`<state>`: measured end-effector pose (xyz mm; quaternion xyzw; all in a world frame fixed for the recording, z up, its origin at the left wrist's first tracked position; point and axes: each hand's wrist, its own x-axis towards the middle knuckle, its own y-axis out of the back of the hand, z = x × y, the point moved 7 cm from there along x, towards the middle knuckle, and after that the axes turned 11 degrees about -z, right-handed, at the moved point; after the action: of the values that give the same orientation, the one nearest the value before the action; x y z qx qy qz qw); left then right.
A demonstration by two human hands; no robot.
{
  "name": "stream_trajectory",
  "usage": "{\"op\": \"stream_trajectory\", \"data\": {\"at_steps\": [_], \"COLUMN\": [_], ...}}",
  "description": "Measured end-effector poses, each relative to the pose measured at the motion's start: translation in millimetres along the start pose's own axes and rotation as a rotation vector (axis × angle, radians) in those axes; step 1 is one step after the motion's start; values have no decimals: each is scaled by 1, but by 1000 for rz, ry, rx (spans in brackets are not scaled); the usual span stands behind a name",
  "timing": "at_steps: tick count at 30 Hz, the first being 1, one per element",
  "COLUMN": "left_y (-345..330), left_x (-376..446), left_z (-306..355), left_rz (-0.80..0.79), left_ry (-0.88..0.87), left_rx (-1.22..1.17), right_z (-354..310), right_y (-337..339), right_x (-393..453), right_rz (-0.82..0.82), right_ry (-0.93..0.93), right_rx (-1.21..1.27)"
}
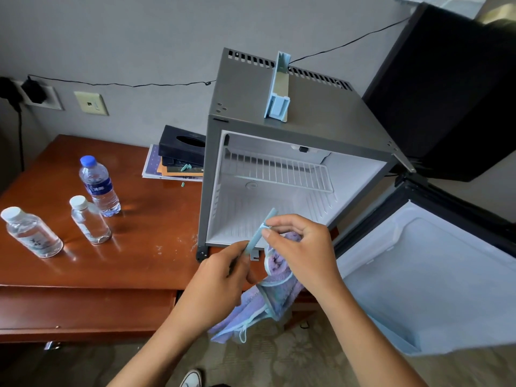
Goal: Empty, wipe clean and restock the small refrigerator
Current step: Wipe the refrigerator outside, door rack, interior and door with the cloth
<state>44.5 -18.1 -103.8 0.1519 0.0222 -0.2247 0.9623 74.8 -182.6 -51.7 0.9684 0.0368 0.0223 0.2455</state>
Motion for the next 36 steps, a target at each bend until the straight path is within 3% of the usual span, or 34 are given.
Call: {"op": "stream_trajectory", "data": {"at_steps": [3,6,10,24,31,36], "left_y": [-9,-15,-27,-37,-33,-20], "left_x": [6,9,11,20,38,66], "left_z": [1,4,6,17,45,95], "left_rz": [-99,-116,-130,-89,-103,-125], "left_ry": [48,78,100,104,69,2], "left_rx": [-216,-230,-274,-425,-760,-779], "right_z": [8,10,20,42,22,-7], "right_y": [3,-1,4,24,61,79], "right_x": [9,14,21,30,25,8], "right_rz": [44,154,245,102,106,-80], "right_ry": [56,199,163,12,-82,-164], "right_rx": [-157,-432,-523,-208,7,45]}}
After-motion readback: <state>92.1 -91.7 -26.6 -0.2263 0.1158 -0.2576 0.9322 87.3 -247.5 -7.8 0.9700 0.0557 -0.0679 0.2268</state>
